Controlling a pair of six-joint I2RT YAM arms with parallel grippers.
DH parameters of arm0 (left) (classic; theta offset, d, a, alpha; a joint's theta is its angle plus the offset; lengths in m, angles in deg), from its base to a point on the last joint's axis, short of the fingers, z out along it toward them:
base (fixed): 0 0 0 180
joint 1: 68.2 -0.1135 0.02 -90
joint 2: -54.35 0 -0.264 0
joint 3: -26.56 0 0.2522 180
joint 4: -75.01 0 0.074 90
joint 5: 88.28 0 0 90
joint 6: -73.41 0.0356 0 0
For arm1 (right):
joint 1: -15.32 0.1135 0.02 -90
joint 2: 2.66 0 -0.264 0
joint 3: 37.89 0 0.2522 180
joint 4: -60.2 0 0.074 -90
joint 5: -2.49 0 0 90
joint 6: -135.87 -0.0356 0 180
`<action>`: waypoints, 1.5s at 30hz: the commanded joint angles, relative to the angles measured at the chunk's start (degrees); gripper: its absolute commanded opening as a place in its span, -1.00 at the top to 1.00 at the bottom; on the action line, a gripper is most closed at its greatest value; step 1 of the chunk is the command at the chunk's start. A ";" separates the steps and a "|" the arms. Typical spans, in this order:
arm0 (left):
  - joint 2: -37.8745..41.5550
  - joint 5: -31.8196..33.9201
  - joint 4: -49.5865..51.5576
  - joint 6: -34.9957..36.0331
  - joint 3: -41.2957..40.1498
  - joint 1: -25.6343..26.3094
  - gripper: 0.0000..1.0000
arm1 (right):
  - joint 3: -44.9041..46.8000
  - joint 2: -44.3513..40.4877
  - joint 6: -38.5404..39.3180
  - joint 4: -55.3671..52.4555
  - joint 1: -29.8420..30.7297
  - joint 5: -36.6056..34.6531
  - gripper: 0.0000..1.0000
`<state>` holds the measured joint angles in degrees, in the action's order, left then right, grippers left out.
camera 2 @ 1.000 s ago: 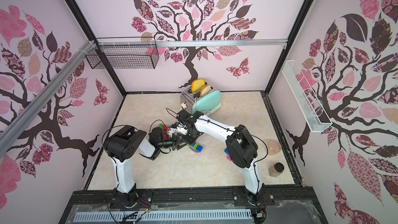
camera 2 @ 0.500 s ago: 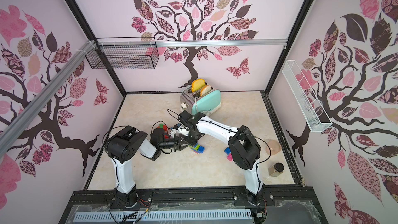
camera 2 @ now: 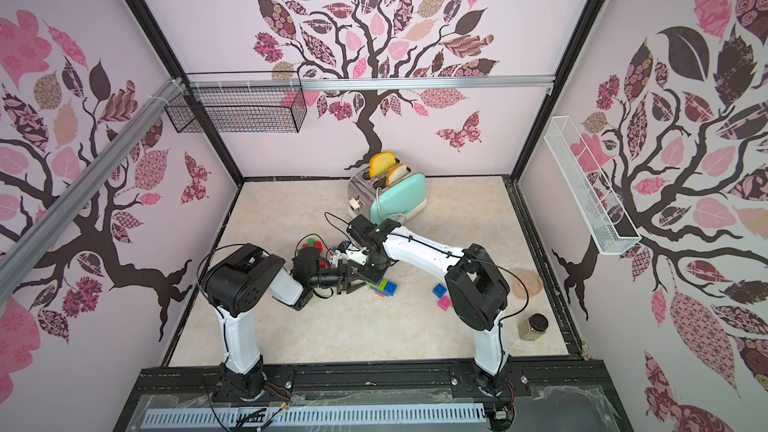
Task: Assemble a heart with lego
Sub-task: Assemble the lego brick with the lego brick, then move the lego brick at the center of the board.
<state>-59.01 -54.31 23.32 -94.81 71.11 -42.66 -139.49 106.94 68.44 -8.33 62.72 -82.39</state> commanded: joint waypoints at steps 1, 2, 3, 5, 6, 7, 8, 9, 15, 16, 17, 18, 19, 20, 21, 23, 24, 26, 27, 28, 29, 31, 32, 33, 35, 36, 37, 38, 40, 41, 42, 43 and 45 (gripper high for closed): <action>0.16 -2.68 -0.82 -0.25 0.68 1.82 0.08 | 2.05 1.40 0.59 1.05 0.50 2.96 0.60; -0.07 -2.72 -1.20 -0.52 0.74 1.83 0.11 | 2.22 1.32 0.61 1.18 0.53 2.79 0.60; -0.15 -2.75 -1.34 -0.69 0.76 1.88 0.14 | 2.28 1.27 0.71 1.17 0.54 2.95 0.60; -0.16 -2.75 -1.35 -0.54 0.81 1.85 0.21 | 2.29 1.14 0.76 1.26 0.45 3.01 0.60; -0.16 -2.72 -1.39 -0.53 0.85 1.88 0.23 | 2.29 0.94 0.85 1.24 0.42 3.12 0.60; -0.19 -2.72 -1.39 -0.51 0.91 1.81 0.25 | 2.31 0.89 0.83 1.23 0.42 3.22 0.59; -0.19 -2.76 -1.35 -0.44 0.94 1.86 0.27 | 2.17 0.80 0.81 1.16 0.37 3.46 0.58; -0.27 -2.75 -1.40 -0.37 0.89 1.84 0.27 | 2.12 0.71 0.59 0.99 0.22 3.89 0.56; -0.32 -2.58 -1.12 0.63 0.59 1.74 0.28 | 1.26 -0.79 -1.20 -0.44 -1.60 7.83 0.30; -0.27 -2.44 -0.90 0.89 0.56 1.79 0.28 | 1.56 -1.26 -1.46 -0.39 -1.98 8.26 0.23; -0.19 -2.42 -0.28 1.25 0.59 1.73 0.29 | 1.80 -2.01 -1.72 -0.50 -2.39 8.89 0.10; 0.09 -2.33 0.10 1.61 0.46 1.55 0.28 | 2.12 -2.85 -1.89 -0.67 -2.89 9.59 0.03; 0.31 -2.07 0.48 2.02 0.33 1.35 0.28 | 2.50 -3.71 -2.23 -0.70 -3.48 10.21 -0.05; 0.82 -1.99 1.19 2.53 0.21 1.03 0.28 | 3.04 -4.85 -2.70 -0.81 -4.15 11.07 -0.14; 1.30 -1.76 2.05 3.03 0.08 0.77 0.28 | 3.90 -6.13 -3.13 -0.91 -5.02 12.26 -0.22; 2.17 -1.47 4.11 4.39 0.31 0.50 0.28 | 6.32 -8.90 -4.36 -0.12 -6.74 13.55 -0.31; 2.69 -1.29 4.88 5.00 0.22 0.39 0.28 | 8.03 -10.78 -5.28 0.78 -7.97 14.22 -0.37; 3.76 -0.87 7.46 6.67 0.33 0.16 0.27 | 11.06 -14.25 -6.90 2.28 -10.43 15.94 -0.50; 4.45 -0.69 9.12 7.82 0.37 0.04 0.27 | 12.61 -16.18 -7.93 3.15 -11.57 16.36 -0.55; 5.05 -0.45 10.38 8.72 0.37 -0.12 0.27 | 14.07 -17.83 -9.45 4.04 -12.53 14.92 -0.60; 5.79 -0.12 11.63 9.58 0.32 -0.31 0.27 | 15.14 -19.04 -11.41 4.39 -13.37 12.38 -0.64; 7.06 0.39 13.47 10.90 0.06 -0.82 0.27 | 16.35 -19.86 -17.08 3.85 -15.69 5.79 -0.71; 7.63 0.72 14.84 11.74 0.13 -1.13 0.27 | 17.18 -19.62 -21.37 2.74 -17.77 2.09 -0.74; 8.12 1.01 15.71 12.34 0.15 -1.41 0.27 | 18.37 -19.35 -26.50 1.37 -20.40 -1.79 -0.75; 8.51 1.27 16.41 12.99 0.27 -1.64 0.27 | 22.87 -20.53 -32.57 0.98 -24.39 -3.22 -0.78; 8.42 1.24 16.27 12.96 0.31 -1.66 0.28 | 25.99 -22.73 -35.09 2.31 -25.19 -4.54 -0.83; 8.19 1.21 15.92 12.70 0.32 -1.64 0.27 | 28.30 -24.79 -36.99 3.24 -25.40 -5.80 -0.89; 7.84 1.14 14.94 12.20 0.24 -1.70 0.27 | 30.60 -26.89 -39.30 3.72 -25.59 -7.61 -0.95; 7.03 0.89 12.93 11.13 0.06 -1.69 0.27 | 33.84 -29.86 -42.24 4.00 -26.02 -8.58 -0.99; 6.39 0.77 11.68 10.58 -0.10 -1.67 0.27 | 35.13 -30.60 -43.58 3.65 -26.58 -8.02 -0.99; 5.96 0.75 10.56 9.98 -0.33 -1.64 0.27 | 35.92 -31.19 -44.44 3.47 -26.90 -7.33 -0.99; 5.61 0.68 9.63 9.42 -0.48 -1.65 0.27 | 36.95 -31.84 -45.52 3.41 -26.97 -6.87 -0.99; 5.35 0.58 8.29 8.82 -0.80 -1.55 0.27 | 38.38 -33.30 -47.59 2.68 -27.18 -7.62 -0.99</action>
<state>-52.41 -53.61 35.47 -85.17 71.04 -44.22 -101.65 75.78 27.52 -5.84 35.96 -87.87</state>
